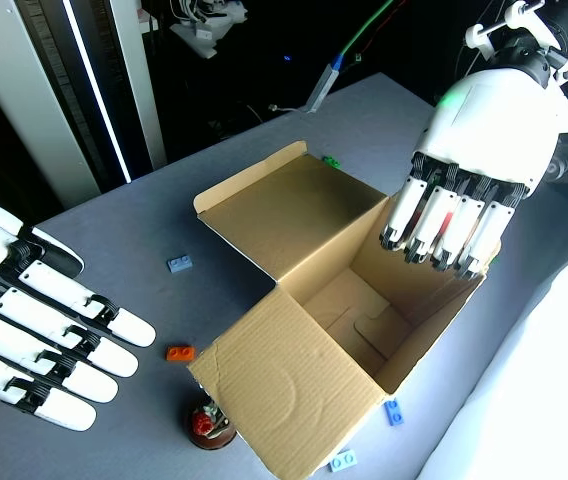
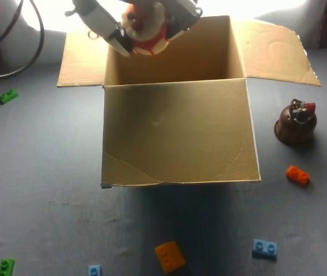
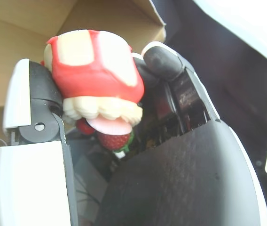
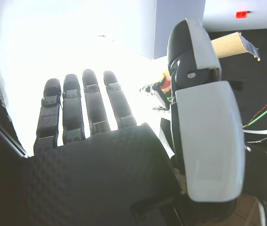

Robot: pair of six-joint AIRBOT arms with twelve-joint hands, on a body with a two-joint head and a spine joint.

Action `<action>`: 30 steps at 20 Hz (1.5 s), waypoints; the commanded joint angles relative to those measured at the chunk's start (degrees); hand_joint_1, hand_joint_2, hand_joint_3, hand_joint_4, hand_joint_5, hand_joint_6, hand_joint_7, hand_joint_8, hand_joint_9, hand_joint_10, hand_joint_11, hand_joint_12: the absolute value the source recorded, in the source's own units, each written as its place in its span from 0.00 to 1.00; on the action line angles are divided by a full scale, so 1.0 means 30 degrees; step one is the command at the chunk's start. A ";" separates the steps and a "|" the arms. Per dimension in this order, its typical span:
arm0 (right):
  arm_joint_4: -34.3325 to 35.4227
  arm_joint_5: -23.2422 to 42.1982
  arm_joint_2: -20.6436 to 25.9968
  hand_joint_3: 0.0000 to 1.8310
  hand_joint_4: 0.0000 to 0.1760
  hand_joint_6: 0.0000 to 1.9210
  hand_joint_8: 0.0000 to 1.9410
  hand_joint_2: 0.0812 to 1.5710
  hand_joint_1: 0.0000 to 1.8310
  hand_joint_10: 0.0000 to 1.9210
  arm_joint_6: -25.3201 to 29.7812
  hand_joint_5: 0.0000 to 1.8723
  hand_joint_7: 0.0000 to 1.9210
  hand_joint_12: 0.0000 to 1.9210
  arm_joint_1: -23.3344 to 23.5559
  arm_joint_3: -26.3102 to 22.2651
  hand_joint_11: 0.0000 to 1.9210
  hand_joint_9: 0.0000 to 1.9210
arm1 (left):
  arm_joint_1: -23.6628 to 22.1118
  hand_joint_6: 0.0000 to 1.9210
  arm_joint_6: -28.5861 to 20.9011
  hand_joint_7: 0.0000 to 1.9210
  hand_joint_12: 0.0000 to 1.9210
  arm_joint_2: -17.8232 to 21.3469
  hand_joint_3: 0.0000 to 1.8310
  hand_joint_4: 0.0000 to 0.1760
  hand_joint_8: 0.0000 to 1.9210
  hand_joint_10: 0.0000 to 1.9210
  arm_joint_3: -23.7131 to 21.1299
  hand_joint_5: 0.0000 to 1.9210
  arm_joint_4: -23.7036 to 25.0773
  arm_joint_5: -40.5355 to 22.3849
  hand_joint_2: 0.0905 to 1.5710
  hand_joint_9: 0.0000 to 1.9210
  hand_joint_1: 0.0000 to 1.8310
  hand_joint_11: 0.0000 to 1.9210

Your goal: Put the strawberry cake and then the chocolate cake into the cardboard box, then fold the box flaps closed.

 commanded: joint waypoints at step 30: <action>0.8546 -0.2683 -0.4679 0.00 0.00 0.00 0.00 0.69 0.29 0.00 0.5111 0.02 0.04 0.00 0.1028 0.6611 0.00 0.02 | -0.1101 0.00 0.1948 0.07 0.45 -0.0451 0.01 0.53 0.00 0.00 0.2255 0.06 -0.0410 0.1469 0.59 0.10 0.17 0.00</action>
